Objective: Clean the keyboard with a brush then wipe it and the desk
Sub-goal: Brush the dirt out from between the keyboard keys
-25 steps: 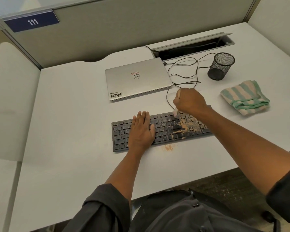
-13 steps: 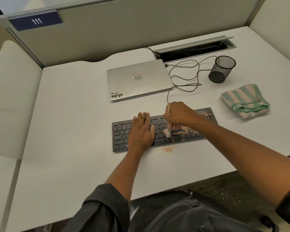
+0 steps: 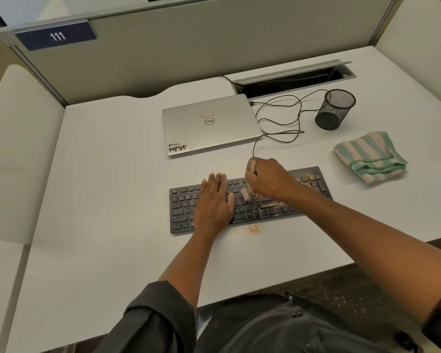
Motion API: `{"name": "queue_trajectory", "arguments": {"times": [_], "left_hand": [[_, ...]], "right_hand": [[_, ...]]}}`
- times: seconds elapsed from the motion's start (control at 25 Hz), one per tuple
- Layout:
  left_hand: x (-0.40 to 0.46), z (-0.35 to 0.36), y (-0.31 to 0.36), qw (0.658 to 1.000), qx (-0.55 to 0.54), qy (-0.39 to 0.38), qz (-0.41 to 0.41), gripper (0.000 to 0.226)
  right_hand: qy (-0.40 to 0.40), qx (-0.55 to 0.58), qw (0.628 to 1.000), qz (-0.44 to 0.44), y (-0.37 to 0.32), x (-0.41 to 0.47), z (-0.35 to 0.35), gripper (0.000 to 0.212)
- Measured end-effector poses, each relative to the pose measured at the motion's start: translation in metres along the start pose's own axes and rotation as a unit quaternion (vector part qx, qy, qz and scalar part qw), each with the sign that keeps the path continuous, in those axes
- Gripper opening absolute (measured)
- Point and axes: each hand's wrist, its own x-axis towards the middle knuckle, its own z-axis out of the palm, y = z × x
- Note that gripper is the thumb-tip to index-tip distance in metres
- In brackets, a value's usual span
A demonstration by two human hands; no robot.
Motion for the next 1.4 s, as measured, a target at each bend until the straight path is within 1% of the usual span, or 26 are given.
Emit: {"name": "queue_trajectory", "arguments": {"times": [0.04,0.08,0.2,0.28,0.32,0.36,0.44,0.48,0.52,0.6,0.72,0.76,0.84,0.88,0.92,1.0,1.08,1.16,1.2,1.32,1.36,1.4], "left_hand": [[0.0,0.0,0.0,1.0,-0.001,0.001,0.0,0.079],[0.0,0.0,0.0,1.0,-0.002,-0.001,0.0,0.078],[0.0,0.0,0.0,1.0,-0.001,-0.001,0.0,0.071],[0.001,0.001,-0.001,1.0,-0.001,-0.002,-0.002,0.068],[0.001,0.001,-0.001,1.0,0.0,-0.002,-0.001,0.068],[0.001,0.001,-0.001,1.0,0.002,-0.001,0.0,0.069],[0.001,0.001,-0.001,1.0,0.001,0.001,0.001,0.07],[0.001,0.001,-0.001,1.0,0.0,0.001,0.001,0.07],[0.0,0.001,-0.002,1.0,-0.001,-0.001,0.001,0.068],[0.001,0.001,-0.001,1.0,-0.003,-0.004,0.001,0.067],[0.001,0.001,-0.001,1.0,-0.008,0.0,-0.002,0.067],[0.001,0.001,-0.001,1.0,-0.008,0.0,-0.002,0.068],[0.001,0.0,-0.001,1.0,-0.006,-0.002,-0.001,0.068],[0.0,0.001,-0.001,1.0,-0.005,-0.002,0.001,0.07],[0.0,0.001,-0.002,1.0,-0.006,0.0,0.002,0.071],[0.0,0.001,-0.002,1.0,-0.008,0.003,0.003,0.074],[0.0,0.002,-0.003,1.0,-0.007,0.002,0.003,0.075],[0.0,0.002,-0.002,1.0,-0.006,0.004,0.002,0.075],[0.0,0.002,-0.002,1.0,-0.008,0.005,0.002,0.076],[0.0,0.002,-0.002,1.0,-0.01,0.01,0.004,0.076],[0.0,0.002,-0.002,1.0,-0.01,0.011,0.005,0.076],[0.0,0.002,-0.002,1.0,-0.01,0.012,0.006,0.077]], "right_hand": [[0.022,0.012,1.0,-0.01,-0.001,0.0,0.002,0.016],[0.018,0.018,1.0,-0.018,-0.002,-0.001,0.005,0.015],[-0.064,0.018,0.998,-0.007,-0.001,-0.008,0.012,0.019],[-0.103,0.002,0.995,0.003,0.0,-0.011,0.009,0.028],[-0.093,0.003,0.996,0.007,0.0,-0.009,0.006,0.031],[-0.063,0.018,0.998,0.009,0.0,-0.006,0.004,0.03],[0.01,0.034,0.999,-0.002,0.003,0.0,0.004,0.02],[0.033,0.018,0.999,-0.014,0.002,0.0,0.007,0.018],[0.037,-0.002,0.999,-0.023,0.003,0.0,0.014,0.018],[0.008,-0.037,0.999,-0.031,0.005,-0.005,0.024,0.019],[-0.062,-0.053,0.996,-0.025,0.008,-0.007,0.017,0.018],[-0.056,-0.051,0.997,-0.024,0.009,-0.005,0.013,0.018],[0.001,-0.036,0.999,-0.029,0.01,-0.002,0.008,0.019],[0.016,-0.023,0.999,-0.032,0.011,-0.003,0.009,0.018],[0.015,-0.012,0.999,-0.037,0.011,-0.004,0.013,0.018],[-0.022,-0.013,0.999,-0.047,0.011,-0.01,0.023,0.018],[-0.069,-0.041,0.995,-0.056,0.013,-0.014,0.025,0.019],[-0.108,-0.06,0.991,-0.05,0.014,-0.018,0.02,0.025],[-0.105,-0.061,0.992,-0.046,0.015,-0.019,0.018,0.027],[-0.014,-0.014,0.999,-0.049,0.017,-0.017,0.014,0.022],[-0.004,0.002,0.999,-0.049,0.017,-0.017,0.016,0.021],[-0.012,0.011,0.999,-0.051,0.015,-0.017,0.021,0.021]]}}
